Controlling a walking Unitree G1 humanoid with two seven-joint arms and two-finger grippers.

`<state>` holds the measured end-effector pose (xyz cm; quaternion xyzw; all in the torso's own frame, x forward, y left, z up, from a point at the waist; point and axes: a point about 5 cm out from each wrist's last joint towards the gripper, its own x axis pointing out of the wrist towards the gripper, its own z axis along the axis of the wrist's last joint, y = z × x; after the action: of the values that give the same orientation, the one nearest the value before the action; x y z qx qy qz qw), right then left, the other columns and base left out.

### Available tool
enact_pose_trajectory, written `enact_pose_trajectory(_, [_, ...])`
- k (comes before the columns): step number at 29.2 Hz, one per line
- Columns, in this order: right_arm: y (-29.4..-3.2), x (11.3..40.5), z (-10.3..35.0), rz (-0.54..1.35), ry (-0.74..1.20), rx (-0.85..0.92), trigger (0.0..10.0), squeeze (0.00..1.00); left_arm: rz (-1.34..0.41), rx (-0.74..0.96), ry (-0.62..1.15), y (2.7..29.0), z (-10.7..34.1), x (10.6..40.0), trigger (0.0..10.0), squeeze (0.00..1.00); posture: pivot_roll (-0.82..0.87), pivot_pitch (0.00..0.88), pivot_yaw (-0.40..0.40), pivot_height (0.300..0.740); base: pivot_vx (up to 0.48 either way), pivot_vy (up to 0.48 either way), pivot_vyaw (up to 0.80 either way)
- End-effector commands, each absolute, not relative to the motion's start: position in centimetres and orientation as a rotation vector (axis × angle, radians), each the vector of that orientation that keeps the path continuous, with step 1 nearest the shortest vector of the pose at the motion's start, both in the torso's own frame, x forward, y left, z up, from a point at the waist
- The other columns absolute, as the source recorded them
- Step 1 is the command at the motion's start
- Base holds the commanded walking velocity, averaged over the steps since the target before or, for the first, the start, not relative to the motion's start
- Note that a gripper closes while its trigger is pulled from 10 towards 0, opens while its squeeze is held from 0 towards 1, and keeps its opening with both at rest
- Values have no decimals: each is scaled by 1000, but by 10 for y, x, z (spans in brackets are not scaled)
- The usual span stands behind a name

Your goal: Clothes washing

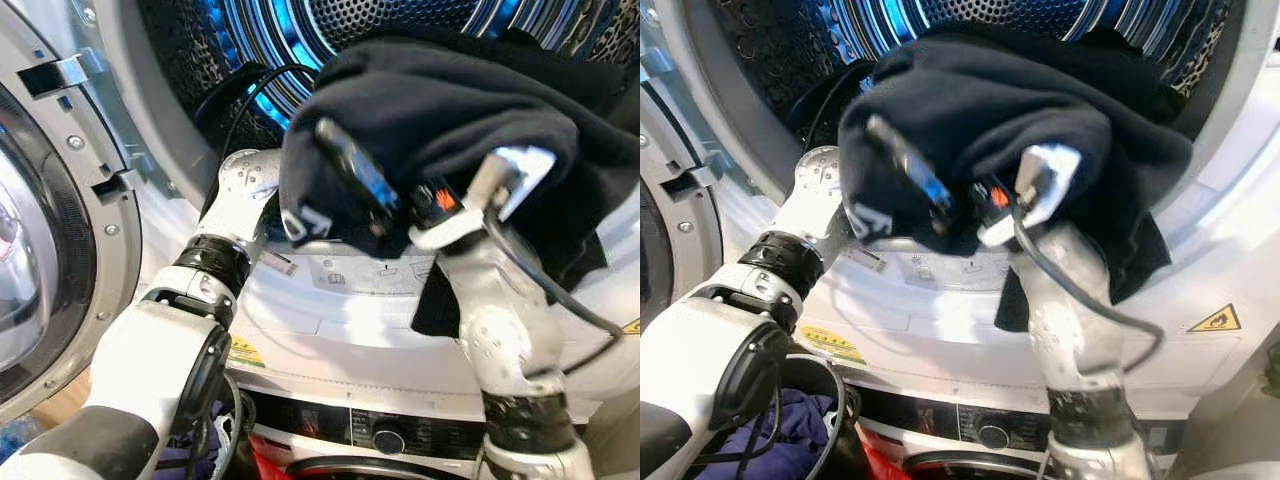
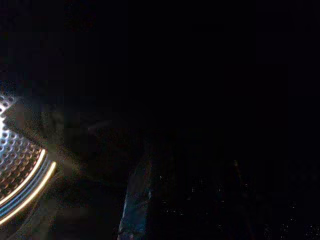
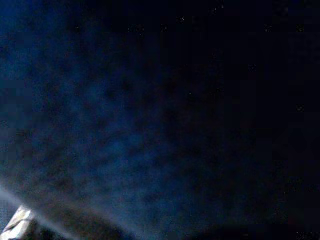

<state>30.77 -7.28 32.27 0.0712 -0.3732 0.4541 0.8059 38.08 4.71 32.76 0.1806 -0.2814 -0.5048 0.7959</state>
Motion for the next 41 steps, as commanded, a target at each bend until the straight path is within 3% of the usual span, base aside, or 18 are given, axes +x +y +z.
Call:
enact_pose_trajectory(1, [-83, 320, 333, 882, -810, 180, 10000, 0, -1077, 393, -669, 38, 328, 376, 10000, 0, 27, 0, 153, 740, 0, 0, 0])
enact_pose_trajectory(3, [-85, 323, 334, 867, -821, 215, 10000, 0, -977, 394, -754, 43, 343, 375, 10000, 0, 34, 0, 150, 740, 0, 0, 0])
enact_pose_trajectory(6, [-89, 324, 330, 858, -831, 245, 10000, 0, -959, 301, -872, 47, 368, 367, 10000, 0, 53, 0, 145, 740, 0, 0, 0])
enact_pose_trajectory(9, [-93, 323, 326, 863, -844, 280, 10000, 0, -927, 323, -922, 47, 376, 363, 10000, 0, 53, 0, 145, 740, 0, 0, 0])
enact_pose_trajectory(14, [-105, 310, 321, 932, -909, 404, 10000, 0, -841, 388, -840, 41, 374, 372, 10000, 0, 36, 0, 152, 740, 0, 0, 0])
enact_pose_trajectory(19, [-120, 271, 319, 1191, -1030, 631, 10000, 0, -811, 301, -812, 38, 370, 375, 10000, 0, 31, 0, 152, 740, 0, 0, 0])
enact_pose_trajectory(24, [-123, 270, 305, 1190, -989, 654, 10000, 0, -785, 226, -816, 38, 374, 376, 10000, 0, 26, 0, 158, 740, 0, 0, 0])
enact_pose_trajectory(30, [-111, 286, 297, 1082, -872, 618, 10000, 0, -977, -30, -993, 40, 400, 352, 10000, 0, 20, 0, 161, 740, 0, 0, 0])
enact_pose_trajectory(35, [-96, 298, 297, 1036, -832, 588, 10000, 0, -1181, -26, -1100, 39, 418, 320, 10000, 0, 30, 0, 161, 740, 0, 0, 0])
enact_pose_trajectory(41, [-83, 308, 294, 1007, -784, 575, 10000, 0, -1252, 14, -1145, 48, 426, 303, 10000, 0, 46, 0, 154, 740, 0, 0, 0])
